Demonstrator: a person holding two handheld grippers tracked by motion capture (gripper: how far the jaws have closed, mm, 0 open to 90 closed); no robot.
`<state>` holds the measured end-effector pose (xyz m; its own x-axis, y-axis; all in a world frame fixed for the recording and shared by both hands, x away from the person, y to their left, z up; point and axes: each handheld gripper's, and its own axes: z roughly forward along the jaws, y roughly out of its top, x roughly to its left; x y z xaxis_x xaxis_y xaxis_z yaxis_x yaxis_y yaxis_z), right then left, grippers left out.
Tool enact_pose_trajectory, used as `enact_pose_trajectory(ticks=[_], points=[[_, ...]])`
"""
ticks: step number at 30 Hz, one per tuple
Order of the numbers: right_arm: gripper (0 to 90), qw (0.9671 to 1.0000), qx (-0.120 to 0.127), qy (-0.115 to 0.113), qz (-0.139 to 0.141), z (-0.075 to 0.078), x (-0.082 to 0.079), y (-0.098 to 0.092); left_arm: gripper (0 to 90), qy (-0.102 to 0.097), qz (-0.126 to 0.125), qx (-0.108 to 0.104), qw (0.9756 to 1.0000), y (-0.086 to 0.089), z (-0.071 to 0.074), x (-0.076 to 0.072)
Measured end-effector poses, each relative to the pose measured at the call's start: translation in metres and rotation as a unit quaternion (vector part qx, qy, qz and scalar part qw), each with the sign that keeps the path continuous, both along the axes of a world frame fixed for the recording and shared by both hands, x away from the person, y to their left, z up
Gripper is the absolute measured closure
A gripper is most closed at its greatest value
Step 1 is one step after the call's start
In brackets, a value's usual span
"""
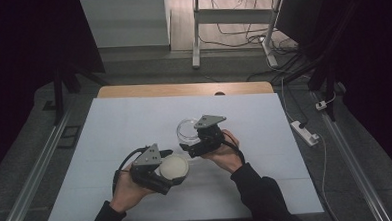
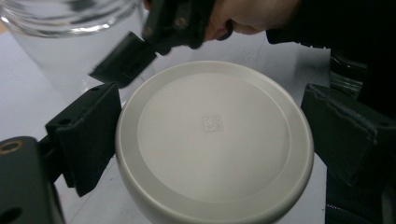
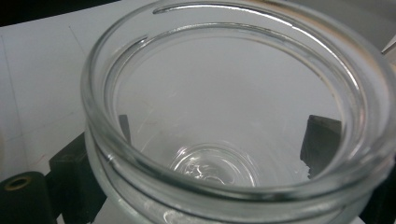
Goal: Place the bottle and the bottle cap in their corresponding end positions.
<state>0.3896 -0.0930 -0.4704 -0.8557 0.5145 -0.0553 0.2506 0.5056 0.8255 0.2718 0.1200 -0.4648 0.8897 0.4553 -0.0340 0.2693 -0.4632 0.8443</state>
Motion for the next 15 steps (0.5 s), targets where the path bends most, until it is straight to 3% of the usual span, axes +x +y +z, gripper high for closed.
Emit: enact_pose_trajectory(ticks=[15], points=[[6.5,0.9999,-0.009,-0.002,-0.013,-0.010,0.022,0.010,8.8,0.013,-0.003,0.005,0.9999,-0.016,-0.027,0.002]])
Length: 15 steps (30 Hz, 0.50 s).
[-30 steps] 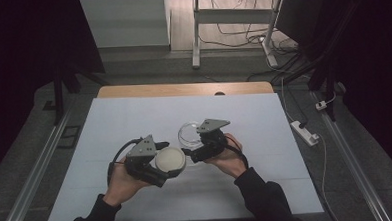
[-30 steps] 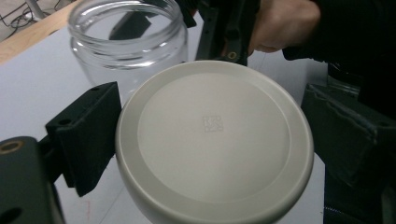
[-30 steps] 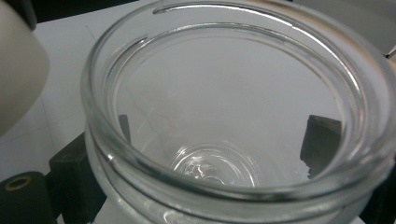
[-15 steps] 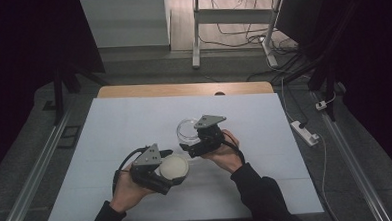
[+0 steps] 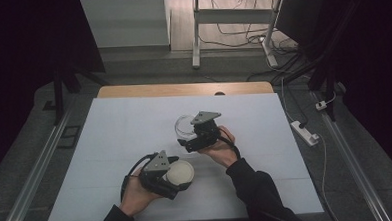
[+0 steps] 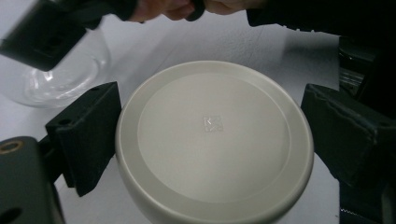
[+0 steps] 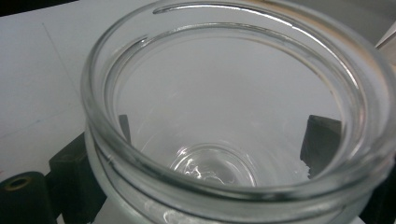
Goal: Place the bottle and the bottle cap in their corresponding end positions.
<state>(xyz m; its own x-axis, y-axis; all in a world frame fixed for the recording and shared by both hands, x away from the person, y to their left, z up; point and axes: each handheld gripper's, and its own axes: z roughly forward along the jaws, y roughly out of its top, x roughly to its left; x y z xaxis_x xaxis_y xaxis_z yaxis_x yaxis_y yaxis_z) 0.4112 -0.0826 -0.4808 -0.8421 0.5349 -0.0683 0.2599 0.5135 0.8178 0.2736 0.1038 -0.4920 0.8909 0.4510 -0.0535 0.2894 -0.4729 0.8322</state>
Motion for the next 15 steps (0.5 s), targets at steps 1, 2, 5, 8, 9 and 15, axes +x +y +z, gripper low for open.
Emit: enact_pose_trajectory(ticks=[1,2,5,8,9,15], points=[[6.5,1.0000,0.000,0.001,-0.001,-0.001,0.002,0.001,8.8,0.000,-0.002,0.002,1.0000,-0.003,-0.004,0.001],[6.5,1.0000,-0.001,0.001,-0.002,-0.002,0.003,0.002,8.8,0.000,-0.003,0.004,1.0000,-0.004,-0.005,0.002],[6.5,1.0000,-0.003,0.001,-0.005,-0.004,0.008,0.005,8.8,-0.002,-0.002,0.007,1.0000,-0.006,-0.009,0.003],[6.5,1.0000,-0.005,0.002,-0.006,-0.006,0.012,0.008,8.8,-0.002,-0.001,0.011,0.9999,-0.010,-0.015,0.007],[6.5,1.0000,-0.006,0.002,-0.008,-0.007,0.014,0.009,8.8,-0.001,-0.001,0.012,0.9999,-0.010,-0.017,0.008],[6.5,0.9999,-0.005,0.001,-0.014,-0.010,0.024,0.013,8.8,0.002,0.001,0.027,0.9996,-0.017,-0.029,0.014]])
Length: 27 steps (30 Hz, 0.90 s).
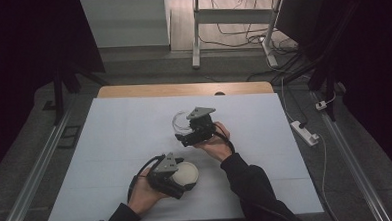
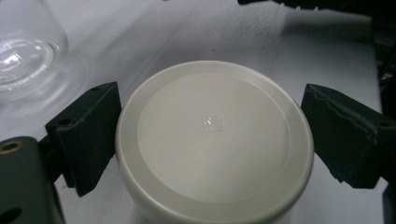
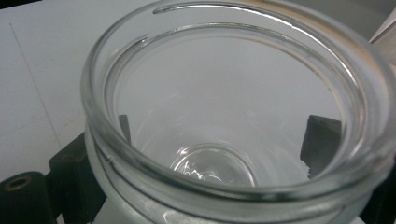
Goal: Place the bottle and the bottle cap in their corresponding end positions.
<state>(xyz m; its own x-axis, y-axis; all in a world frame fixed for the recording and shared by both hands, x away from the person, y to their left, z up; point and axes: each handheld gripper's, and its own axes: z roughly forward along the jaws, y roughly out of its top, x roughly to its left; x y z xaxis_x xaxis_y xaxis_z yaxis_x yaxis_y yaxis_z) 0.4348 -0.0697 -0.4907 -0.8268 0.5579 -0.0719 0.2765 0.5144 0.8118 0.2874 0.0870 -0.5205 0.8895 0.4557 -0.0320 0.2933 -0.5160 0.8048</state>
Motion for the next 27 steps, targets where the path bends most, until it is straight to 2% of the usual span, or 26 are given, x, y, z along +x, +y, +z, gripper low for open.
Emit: enact_pose_trajectory(ticks=[7,16,27], points=[[6.5,1.0000,0.000,-0.002,-0.004,-0.001,0.008,0.004,8.8,0.003,0.006,0.008,0.9999,-0.003,-0.007,0.006],[6.5,0.9999,-0.001,0.000,-0.013,-0.008,0.018,0.008,8.7,0.002,0.014,0.034,0.9993,-0.008,-0.016,0.014],[6.4,0.9998,-0.002,0.004,-0.018,-0.015,0.021,0.009,8.6,0.011,0.018,0.064,0.9977,-0.010,-0.021,0.021]])
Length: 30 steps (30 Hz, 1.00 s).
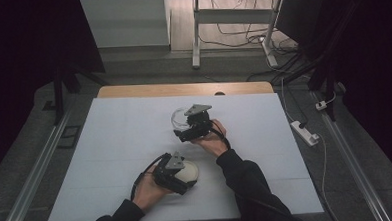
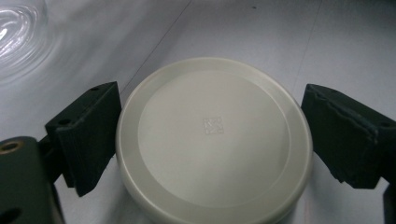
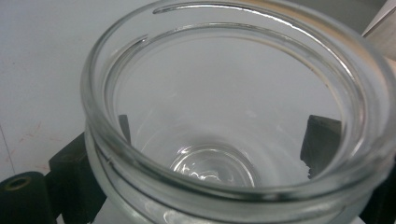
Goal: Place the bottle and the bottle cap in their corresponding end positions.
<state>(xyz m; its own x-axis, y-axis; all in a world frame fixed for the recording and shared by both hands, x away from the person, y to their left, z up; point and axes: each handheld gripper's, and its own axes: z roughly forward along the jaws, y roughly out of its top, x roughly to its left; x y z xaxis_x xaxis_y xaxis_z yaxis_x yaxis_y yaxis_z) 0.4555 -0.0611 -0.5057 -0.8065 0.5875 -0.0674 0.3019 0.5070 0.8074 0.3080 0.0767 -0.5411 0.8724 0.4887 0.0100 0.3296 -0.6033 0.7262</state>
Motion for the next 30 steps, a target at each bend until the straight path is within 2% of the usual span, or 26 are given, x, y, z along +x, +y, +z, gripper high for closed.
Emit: enact_pose_trajectory(ticks=[3,6,9,10,13,14,15,17,20,21,23,30], points=[[6.4,1.0000,-0.004,0.000,0.000,-0.002,0.000,0.000,8.6,0.004,0.001,0.005,1.0000,0.000,0.000,0.001],[6.3,1.0000,0.001,0.001,0.000,-0.003,0.000,-0.001,8.5,0.020,0.005,0.000,0.9998,0.000,-0.001,0.004],[6.2,1.0000,0.004,0.002,0.000,-0.004,0.000,-0.002,8.2,0.024,0.004,0.002,0.9997,0.000,-0.002,0.005],[6.2,1.0000,0.004,0.005,-0.001,-0.004,0.001,-0.002,8.0,0.024,0.003,0.009,0.9997,0.000,-0.001,0.005],[6.1,0.9999,0.006,0.009,-0.001,-0.005,0.001,-0.003,7.2,0.023,0.005,0.012,0.9996,-0.001,-0.002,0.004],[6.0,0.9999,0.006,0.011,-0.001,-0.004,0.002,-0.004,6.7,0.023,0.002,0.025,0.9994,-0.002,-0.002,0.004],[6.0,0.9999,0.006,0.010,-0.001,-0.005,0.001,-0.004,6.1,0.022,0.003,0.029,0.9993,-0.002,-0.002,0.004],[5.8,0.9999,0.007,0.011,-0.003,-0.005,0.001,-0.003,5.4,0.022,0.006,0.031,0.9992,-0.002,-0.002,0.004],[5.7,0.9999,0.006,0.013,-0.002,-0.005,0.002,-0.004,4.0,0.027,0.007,0.024,0.9993,-0.001,-0.002,0.005],[5.7,0.9999,0.006,0.014,-0.002,-0.005,0.002,-0.004,3.3,0.034,0.010,0.011,0.9993,0.001,-0.002,0.006],[4.8,0.9999,0.007,0.014,-0.001,-0.005,0.002,-0.004,2.0,0.040,0.010,0.001,0.9992,0.003,-0.002,0.007],[0.0,0.9993,0.017,0.031,0.008,-0.004,0.002,-0.005,0.0,0.047,0.008,-0.017,0.9987,0.008,-0.002,0.007]])
